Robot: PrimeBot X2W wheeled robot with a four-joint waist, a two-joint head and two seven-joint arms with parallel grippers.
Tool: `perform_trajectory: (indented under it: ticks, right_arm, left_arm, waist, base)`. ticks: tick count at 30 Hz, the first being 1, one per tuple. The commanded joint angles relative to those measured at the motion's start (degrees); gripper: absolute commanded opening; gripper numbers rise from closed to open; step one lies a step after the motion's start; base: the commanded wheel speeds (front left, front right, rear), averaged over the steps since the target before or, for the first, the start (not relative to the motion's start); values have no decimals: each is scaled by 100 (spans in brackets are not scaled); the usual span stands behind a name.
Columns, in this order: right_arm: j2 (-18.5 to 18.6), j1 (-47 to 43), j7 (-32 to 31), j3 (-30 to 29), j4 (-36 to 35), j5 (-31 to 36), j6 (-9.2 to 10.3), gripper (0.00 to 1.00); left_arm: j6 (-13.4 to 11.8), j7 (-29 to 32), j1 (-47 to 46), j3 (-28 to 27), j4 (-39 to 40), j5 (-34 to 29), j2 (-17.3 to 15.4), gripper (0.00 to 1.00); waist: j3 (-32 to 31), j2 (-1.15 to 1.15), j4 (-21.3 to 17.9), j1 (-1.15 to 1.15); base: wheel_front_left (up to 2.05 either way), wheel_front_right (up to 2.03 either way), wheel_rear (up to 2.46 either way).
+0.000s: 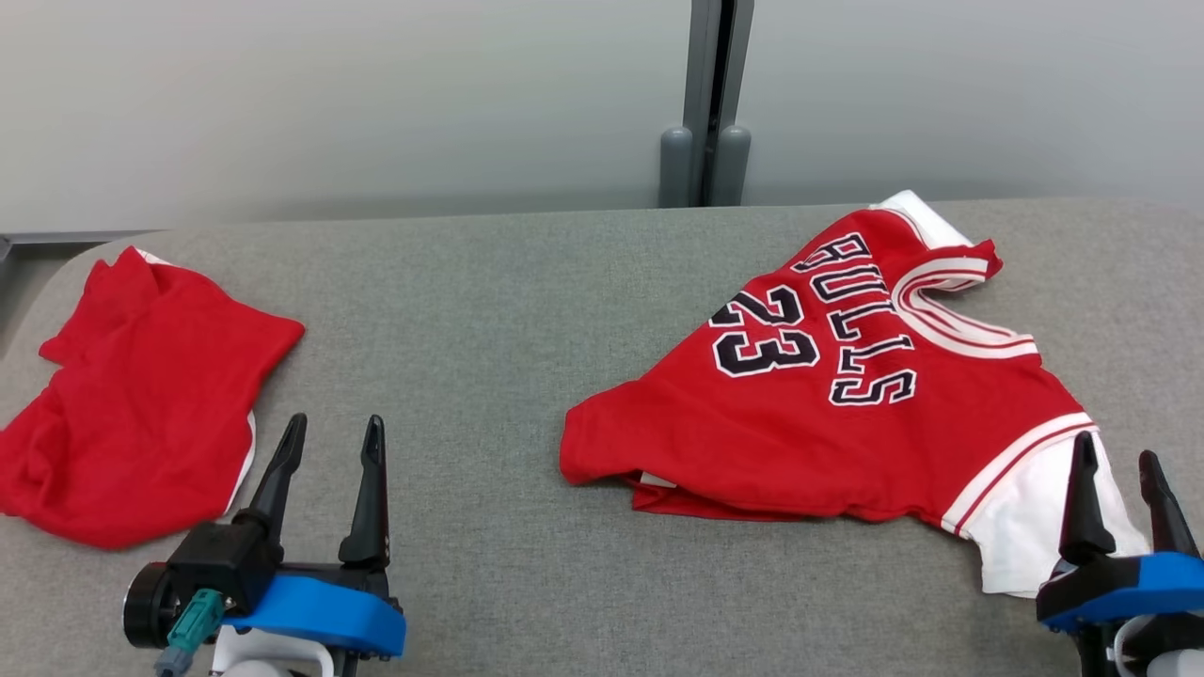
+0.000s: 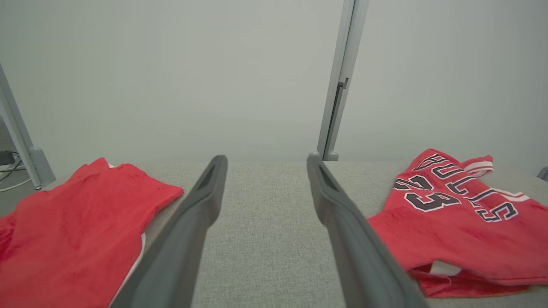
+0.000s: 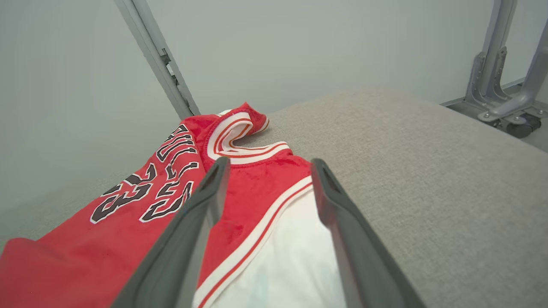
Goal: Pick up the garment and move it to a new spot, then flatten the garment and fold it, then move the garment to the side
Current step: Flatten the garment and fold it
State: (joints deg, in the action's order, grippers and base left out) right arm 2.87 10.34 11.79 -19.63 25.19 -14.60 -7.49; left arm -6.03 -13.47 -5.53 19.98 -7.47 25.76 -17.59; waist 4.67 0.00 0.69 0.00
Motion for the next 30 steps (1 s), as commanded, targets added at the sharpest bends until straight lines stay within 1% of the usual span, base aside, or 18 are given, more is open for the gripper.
perform_trajectory:
  ticks: [1,7,11,19,30]
  right_arm:
    - [4,-218,138,138,-233,243,-1,100]
    - [6,-705,321,971,-1242,915,-1,100]
    - [7,-899,209,1298,-1465,1131,-1,100]
    - [6,-1069,-50,1301,-1707,1300,-1,100]
    - [6,-1183,-242,1333,-1849,1201,-1,100]
  left_arm:
    - [-24,-20,68,5,-30,38,2,100]
    - [-57,-65,219,-6,-90,68,19,100]
    - [-67,-82,317,-6,-140,71,36,100]
    - [-114,-131,423,-22,-179,47,66,100]
    - [-148,-156,568,-66,-161,21,82,100]
  waist:
    - [-54,0,-2,0]
    - [-200,0,-48,0]
    - [-265,0,-82,0]
    - [-364,0,-86,0]
    - [-405,0,-69,0]
  base:
    - [0,0,0]
    - [0,0,0]
    - [0,0,0]
    - [0,0,0]
    - [0,0,0]
